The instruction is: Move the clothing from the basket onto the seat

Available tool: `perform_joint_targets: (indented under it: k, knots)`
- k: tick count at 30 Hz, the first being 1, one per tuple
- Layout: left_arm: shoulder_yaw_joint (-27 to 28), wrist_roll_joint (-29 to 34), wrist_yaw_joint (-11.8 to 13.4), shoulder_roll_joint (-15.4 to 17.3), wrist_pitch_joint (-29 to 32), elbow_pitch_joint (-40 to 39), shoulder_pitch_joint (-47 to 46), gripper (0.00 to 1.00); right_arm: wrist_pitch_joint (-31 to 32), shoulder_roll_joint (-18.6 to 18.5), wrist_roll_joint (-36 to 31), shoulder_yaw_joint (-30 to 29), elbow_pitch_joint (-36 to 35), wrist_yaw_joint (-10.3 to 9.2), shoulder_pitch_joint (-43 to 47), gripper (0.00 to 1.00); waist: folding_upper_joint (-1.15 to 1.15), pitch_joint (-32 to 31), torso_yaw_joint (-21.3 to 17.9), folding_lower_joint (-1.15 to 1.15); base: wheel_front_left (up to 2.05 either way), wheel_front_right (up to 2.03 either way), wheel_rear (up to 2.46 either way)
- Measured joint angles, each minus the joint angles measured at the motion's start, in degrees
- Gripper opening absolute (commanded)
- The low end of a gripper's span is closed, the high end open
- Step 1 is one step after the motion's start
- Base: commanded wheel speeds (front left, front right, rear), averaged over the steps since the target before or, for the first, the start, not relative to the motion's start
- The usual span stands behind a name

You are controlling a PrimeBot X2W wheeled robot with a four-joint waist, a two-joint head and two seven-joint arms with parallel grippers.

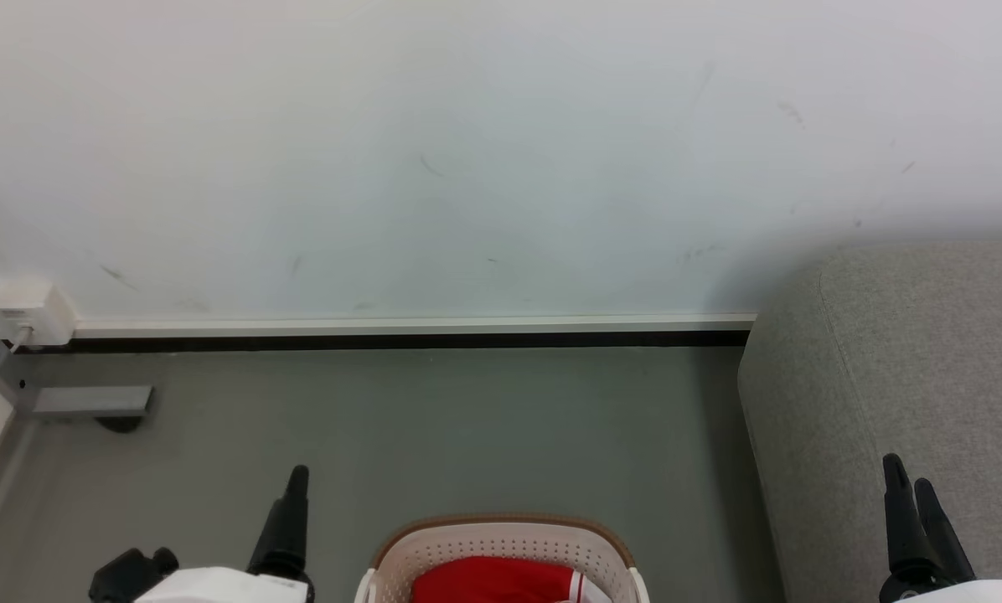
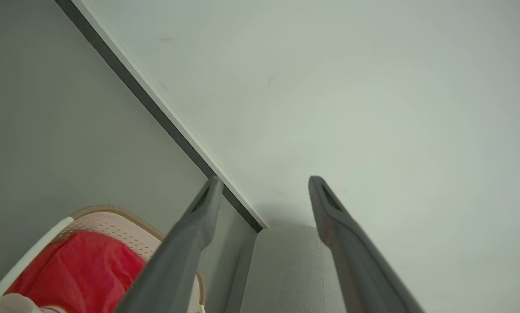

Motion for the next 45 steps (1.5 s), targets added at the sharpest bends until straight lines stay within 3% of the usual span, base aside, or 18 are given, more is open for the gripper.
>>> perform_joint_targets:
  k: [11,22,45]
  knots:
    - [-2.70,16.27,0.82,0.87,-2.12,-2.90,-0.26,1.00,-2.12,-0.30,-10.87,0.80,-0.47,0.00,0.48,1.00,0.00,0.13,0.07,0.00,0.00,0.00,0.00]
    - [-4.74,26.69,3.19,2.70,-4.02,-4.79,-0.26,1.00,-4.04,-0.66,-19.62,1.85,-0.40,0.00,0.94,1.00,0.00,-0.15,0.29,0.00,0.00,0.00,0.00]
    - [-9.34,41.13,8.66,7.30,-7.53,-4.97,-0.25,1.00,-7.57,-1.62,-32.55,3.60,0.81,0.00,1.65,1.00,0.00,-0.53,0.90,0.00,0.00,0.00,0.00]
